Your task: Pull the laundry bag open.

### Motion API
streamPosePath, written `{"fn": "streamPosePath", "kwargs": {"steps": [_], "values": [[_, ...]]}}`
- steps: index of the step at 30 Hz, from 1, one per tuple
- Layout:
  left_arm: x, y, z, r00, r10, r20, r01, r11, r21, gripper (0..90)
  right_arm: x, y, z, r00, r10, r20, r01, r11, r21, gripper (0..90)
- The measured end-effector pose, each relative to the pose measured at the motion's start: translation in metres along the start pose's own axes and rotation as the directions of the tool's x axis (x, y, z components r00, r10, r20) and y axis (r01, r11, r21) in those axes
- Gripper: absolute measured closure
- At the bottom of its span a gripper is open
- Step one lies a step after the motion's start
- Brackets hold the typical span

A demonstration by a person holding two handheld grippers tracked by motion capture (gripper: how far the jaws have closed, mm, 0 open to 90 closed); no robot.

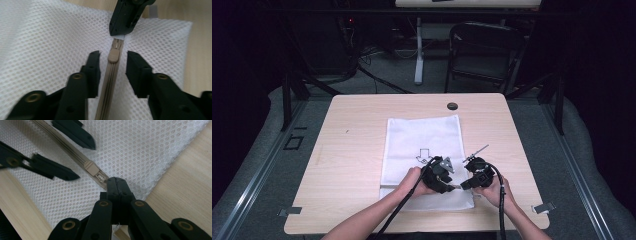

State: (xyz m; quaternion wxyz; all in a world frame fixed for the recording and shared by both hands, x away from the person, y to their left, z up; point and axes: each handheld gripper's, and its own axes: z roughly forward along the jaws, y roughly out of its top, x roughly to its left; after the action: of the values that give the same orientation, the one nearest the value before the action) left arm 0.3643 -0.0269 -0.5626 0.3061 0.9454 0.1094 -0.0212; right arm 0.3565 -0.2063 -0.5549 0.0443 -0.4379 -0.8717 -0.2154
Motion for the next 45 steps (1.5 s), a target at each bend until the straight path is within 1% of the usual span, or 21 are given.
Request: {"fn": "streamPosePath", "kwargs": {"steps": [2, 3, 6, 7, 8, 11, 13, 14, 15, 18, 20, 22, 23, 25, 30, 33, 35, 36, 40, 42, 45], "values": [[0.002, 0.001, 0.001, 1.0000, -0.001, -0.006, 0.001, 1.0000, 0.001, 66.3, -0.002, 0.000, -0.001, 1.0000, -0.006, -0.005, 0.006, 1.000, 0.013, 90.0], [0.003, 0.001, 0.002, 1.0000, -0.006, 0.003, 0.006, 1.0000, -0.007, 68.4, -0.001, 0.000, -0.001, 1.0000, -0.005, -0.005, 0.005, 1.000, 0.010, 90.0], [0.003, 0.004, 0.003, 0.9999, 0.012, 0.009, -0.013, 0.9999, 0.007, 71.4, -0.002, 0.000, -0.001, 1.0000, -0.006, -0.005, 0.006, 1.000, 0.013, 90.0], [0.002, 0.004, 0.004, 0.9998, 0.015, 0.009, -0.015, 0.9999, 0.001, 73.3, -0.001, 0.000, -0.001, 1.0000, -0.004, -0.005, 0.004, 1.000, 0.011, 90.0], [0.001, 0.006, 0.005, 0.9995, 0.032, -0.003, -0.032, 0.9995, 0.006, 73.6, -0.001, 0.000, -0.001, 1.0000, -0.002, -0.002, 0.002, 1.000, 0.010, 90.0], [-0.004, 0.009, 0.005, 0.9968, 0.077, -0.020, -0.077, 0.9969, 0.019, 80.0, -0.001, 0.001, -0.001, 1.0000, -0.004, 0.000, 0.004, 1.000, 0.015, 90.0], [-0.004, 0.009, 0.005, 0.9972, 0.075, -0.008, -0.074, 0.9970, 0.019, 81.1, 0.000, 0.000, 0.000, 0.9999, 0.010, -0.001, -0.010, 1.000, -0.003, 90.0], [-0.004, 0.009, 0.005, 0.9979, 0.065, -0.009, -0.064, 0.9978, 0.017, 81.1, -0.001, 0.000, -0.002, 1.0000, -0.006, -0.001, 0.006, 1.000, 0.021, 90.0], [-0.003, 0.009, 0.006, 0.9984, 0.056, -0.002, -0.056, 0.9983, 0.013, 80.9, 0.000, -0.001, 0.000, 0.9999, 0.012, -0.002, -0.012, 1.000, -0.003, 90.0], [-0.002, 0.009, 0.008, 0.9991, 0.040, 0.012, -0.040, 0.9991, 0.013, 77.4, 0.000, -0.001, 0.000, 0.9999, 0.010, 0.000, -0.010, 1.000, -0.005, 90.0], [-0.002, 0.009, 0.009, 0.9992, 0.040, 0.011, -0.040, 0.9990, 0.019, 80.6, 0.000, 0.000, 0.000, 1.0000, 0.007, 0.005, -0.007, 1.000, -0.003, 90.0], [-0.003, 0.010, 0.009, 0.9981, 0.061, 0.004, -0.062, 0.9978, 0.026, 81.9, 0.001, 0.000, 0.000, 0.9999, 0.009, -0.007, -0.009, 1.000, -0.007, 90.0], [-0.004, 0.011, 0.009, 0.9976, 0.069, -0.002, -0.069, 0.9971, 0.033, 82.1, 0.000, 0.000, 0.000, 1.0000, 0.000, 0.003, 0.000, 1.000, 0.005, 90.0], [-0.005, 0.011, 0.007, 0.9966, 0.082, -0.007, -0.082, 0.9959, 0.039, 82.3, 0.000, -0.001, 0.000, 1.0000, 0.009, -0.001, -0.009, 1.000, -0.007, 90.0], [-0.005, 0.009, 0.003, 0.9961, 0.087, -0.012, -0.087, 0.9949, 0.051, 82.4, 0.000, 0.000, 0.000, 1.0000, 0.006, 0.003, -0.006, 1.000, -0.001, 90.0], [-0.004, 0.006, 0.000, 0.9964, 0.084, -0.007, -0.084, 0.9956, 0.043, 82.4, -0.001, -0.001, 0.000, 0.9999, 0.014, -0.007, -0.014, 1.000, -0.006, 90.0], [-0.004, 0.005, -0.002, 0.9957, 0.091, -0.014, -0.091, 0.9947, 0.049, 82.4, -0.002, 0.000, -0.001, 1.0000, 0.002, -0.007, -0.002, 1.000, 0.012, 90.0], [-0.004, 0.004, -0.002, 0.9959, 0.089, -0.013, -0.088, 0.9949, 0.048, 82.4, -0.002, 0.000, -0.001, 0.9999, 0.005, -0.016, -0.005, 1.000, 0.008, 90.0], [-0.001, -0.002, -0.007, 0.9975, 0.070, -0.005, -0.070, 0.9966, 0.045, 82.3, -0.002, -0.001, 0.000, 0.9997, 0.015, -0.022, -0.015, 1.000, -0.005, 90.0], [0.000, -0.005, -0.009, 0.9978, 0.066, -0.006, -0.065, 0.9967, 0.049, 82.3, -0.001, 0.000, 0.000, 0.9997, 0.013, -0.019, -0.013, 1.000, -0.003, 90.0], [0.001, -0.009, -0.012, 0.9988, 0.049, 0.001, -0.049, 0.9983, 0.032, 82.2, -0.001, 0.000, 0.000, 1.0000, 0.005, -0.005, -0.005, 1.000, 0.004, 90.0]]}}
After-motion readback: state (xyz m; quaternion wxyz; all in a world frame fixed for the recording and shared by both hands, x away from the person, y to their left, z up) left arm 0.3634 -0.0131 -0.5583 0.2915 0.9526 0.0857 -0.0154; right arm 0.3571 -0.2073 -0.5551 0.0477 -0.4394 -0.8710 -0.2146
